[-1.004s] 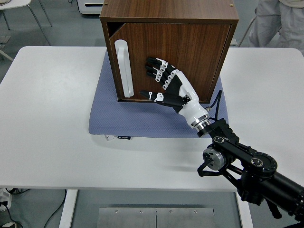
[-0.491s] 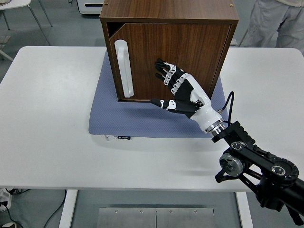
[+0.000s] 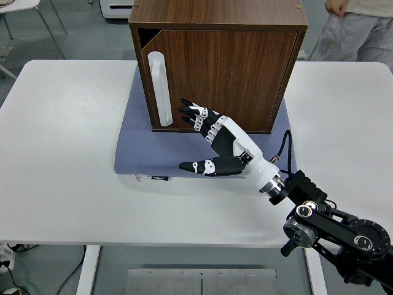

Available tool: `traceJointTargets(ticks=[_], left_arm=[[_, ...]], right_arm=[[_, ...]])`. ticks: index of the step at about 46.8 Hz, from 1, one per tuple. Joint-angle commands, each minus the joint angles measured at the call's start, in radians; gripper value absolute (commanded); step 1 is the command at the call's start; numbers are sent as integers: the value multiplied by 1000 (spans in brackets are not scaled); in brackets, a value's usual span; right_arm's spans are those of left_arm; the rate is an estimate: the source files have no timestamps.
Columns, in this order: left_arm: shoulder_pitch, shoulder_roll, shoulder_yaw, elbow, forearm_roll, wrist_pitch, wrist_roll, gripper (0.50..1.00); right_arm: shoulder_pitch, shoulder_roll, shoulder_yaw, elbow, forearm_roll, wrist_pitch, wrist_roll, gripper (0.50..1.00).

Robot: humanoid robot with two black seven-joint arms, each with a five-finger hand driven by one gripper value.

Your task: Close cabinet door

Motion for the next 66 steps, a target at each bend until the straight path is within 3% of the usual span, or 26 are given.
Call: traceJointTargets(ticks=[1,13,29,38,66], left_arm=[[0,0,0,0,0,0,0,1000],[0,0,0,0,0,0,0,1000],[0,0,0,0,0,0,0,1000],[0,0,0,0,0,0,0,1000],[0,0,0,0,0,0,0,1000]], right_arm=[[0,-16,-17,26,-2,10,0,1000],[-43,-73,-42,54,-45,42,0,1000],[-109,-234,-18,72,-45,108,0,1000],[-163,-317,62,86,-45,140,0,1000],[-195,-422,203,80,33,156,0,1000]])
